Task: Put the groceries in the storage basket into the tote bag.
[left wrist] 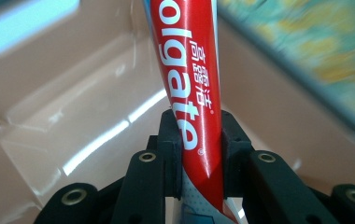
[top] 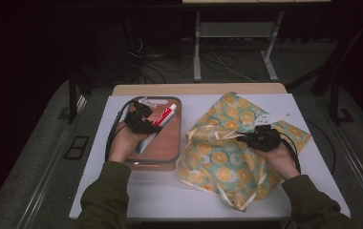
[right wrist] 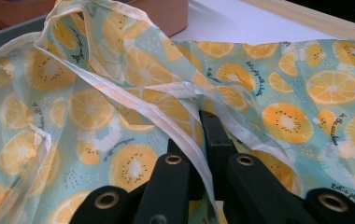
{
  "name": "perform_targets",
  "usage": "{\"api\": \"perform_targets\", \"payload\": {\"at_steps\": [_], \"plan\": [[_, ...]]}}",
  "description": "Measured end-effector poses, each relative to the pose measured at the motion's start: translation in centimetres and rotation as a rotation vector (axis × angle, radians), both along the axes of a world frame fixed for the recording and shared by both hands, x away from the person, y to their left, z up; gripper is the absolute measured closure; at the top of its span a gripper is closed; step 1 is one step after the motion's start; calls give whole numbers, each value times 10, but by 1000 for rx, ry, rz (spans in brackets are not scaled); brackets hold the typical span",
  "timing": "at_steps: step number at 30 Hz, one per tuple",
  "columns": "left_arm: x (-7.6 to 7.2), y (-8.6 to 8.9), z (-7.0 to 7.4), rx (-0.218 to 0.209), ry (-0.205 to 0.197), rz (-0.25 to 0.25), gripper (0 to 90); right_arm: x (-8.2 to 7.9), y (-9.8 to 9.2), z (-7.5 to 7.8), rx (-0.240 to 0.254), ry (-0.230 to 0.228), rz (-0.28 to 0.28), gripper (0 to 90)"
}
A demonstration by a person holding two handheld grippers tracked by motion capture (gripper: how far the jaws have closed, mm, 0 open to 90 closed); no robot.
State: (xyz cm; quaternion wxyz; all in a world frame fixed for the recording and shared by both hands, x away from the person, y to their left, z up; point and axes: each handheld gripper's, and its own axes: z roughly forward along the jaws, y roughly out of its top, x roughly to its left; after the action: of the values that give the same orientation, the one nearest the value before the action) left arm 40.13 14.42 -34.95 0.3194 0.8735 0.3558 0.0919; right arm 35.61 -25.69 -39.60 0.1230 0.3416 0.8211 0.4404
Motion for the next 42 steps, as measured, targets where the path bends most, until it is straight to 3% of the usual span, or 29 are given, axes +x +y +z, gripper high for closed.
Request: {"api": "perform_targets", "payload": {"at_steps": [8, 12, 17, 27, 31, 35, 38, 42], "plan": [[-25, -16, 28, -94, -6, -126, 743, 1, 0, -1, -1, 0, -1, 887], [-39, -33, 32, -126, 0, -192, 743, 0, 0, 0, 0, -1, -3, 887], [-58, -62, 30, -131, 2, -265, 743, 0, -1, 0, 1, -1, -3, 887], [-81, -125, 0, -91, 35, -398, 743, 0, -3, 2, 10, -15, -8, 887], [-82, -149, -19, -37, 56, -421, 743, 0, -3, 3, 12, -24, -10, 887], [-79, -169, -40, 6, 89, -429, 743, -1, -5, 4, 18, -29, -14, 887], [-73, -182, -53, 51, 81, -417, 742, -1, -6, 4, 22, -29, -14, 887], [-61, -192, -64, 73, 56, -362, 741, -1, -7, 5, 27, -32, -19, 887]]}}
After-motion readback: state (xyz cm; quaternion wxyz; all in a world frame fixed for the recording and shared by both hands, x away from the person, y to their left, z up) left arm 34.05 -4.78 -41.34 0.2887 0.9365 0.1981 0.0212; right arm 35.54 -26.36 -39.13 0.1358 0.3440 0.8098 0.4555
